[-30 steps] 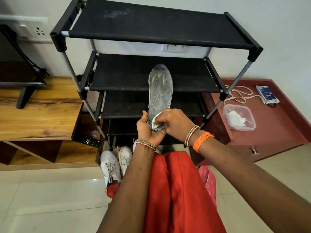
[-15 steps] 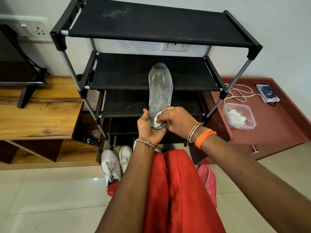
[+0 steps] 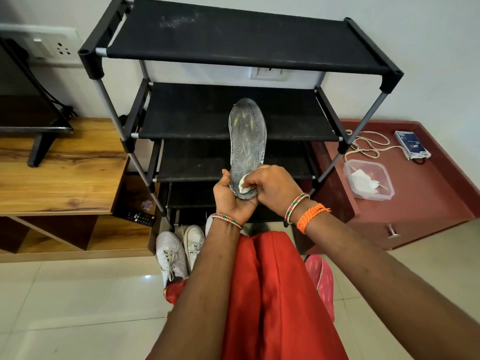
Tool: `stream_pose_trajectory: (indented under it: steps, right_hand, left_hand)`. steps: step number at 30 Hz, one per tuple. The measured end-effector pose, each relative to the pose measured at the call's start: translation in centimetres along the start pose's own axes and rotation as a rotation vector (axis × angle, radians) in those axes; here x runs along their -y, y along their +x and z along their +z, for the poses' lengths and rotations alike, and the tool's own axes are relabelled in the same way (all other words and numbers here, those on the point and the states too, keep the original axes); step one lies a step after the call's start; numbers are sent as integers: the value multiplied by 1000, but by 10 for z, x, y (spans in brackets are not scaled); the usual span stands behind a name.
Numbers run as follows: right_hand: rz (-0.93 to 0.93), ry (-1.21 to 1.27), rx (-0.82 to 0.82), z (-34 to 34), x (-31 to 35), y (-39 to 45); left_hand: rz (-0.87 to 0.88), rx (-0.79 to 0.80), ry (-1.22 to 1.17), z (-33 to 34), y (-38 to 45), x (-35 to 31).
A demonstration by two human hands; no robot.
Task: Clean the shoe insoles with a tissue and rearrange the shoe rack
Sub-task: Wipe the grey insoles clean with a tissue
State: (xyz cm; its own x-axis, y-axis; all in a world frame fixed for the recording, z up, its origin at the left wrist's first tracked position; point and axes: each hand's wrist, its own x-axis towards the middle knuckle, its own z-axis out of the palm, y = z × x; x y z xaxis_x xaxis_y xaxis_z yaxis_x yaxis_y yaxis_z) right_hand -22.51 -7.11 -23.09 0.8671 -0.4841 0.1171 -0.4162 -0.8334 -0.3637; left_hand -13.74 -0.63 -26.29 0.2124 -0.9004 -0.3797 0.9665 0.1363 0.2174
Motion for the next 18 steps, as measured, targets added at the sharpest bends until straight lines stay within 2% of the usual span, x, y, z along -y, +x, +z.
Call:
stream_pose_trajectory:
  steps: [3,6,10,13,15,18]
  right_hand:
    - [19,13,-33,7,11,-2]
    - [-13,136,-59,4,14,-6]
    - [-45,239,-22,-2,16,-10]
    - [-65,131,22,-5,9,-7]
    - [-34,15,31,-5,6,-1]
    - [17,-29,16,-1,10,2]
  left_hand:
    - [12,-19,-6,-1,-2,-2]
    - [20,-51,-10,-1,-4,-2]
    - [10,-73,5,2,-5,-2]
    - [28,-70,-2,3,-4,-1]
    - [28,-50,-16,1,-1,-1]
    - [26,-39,-7,-2,-1,-1]
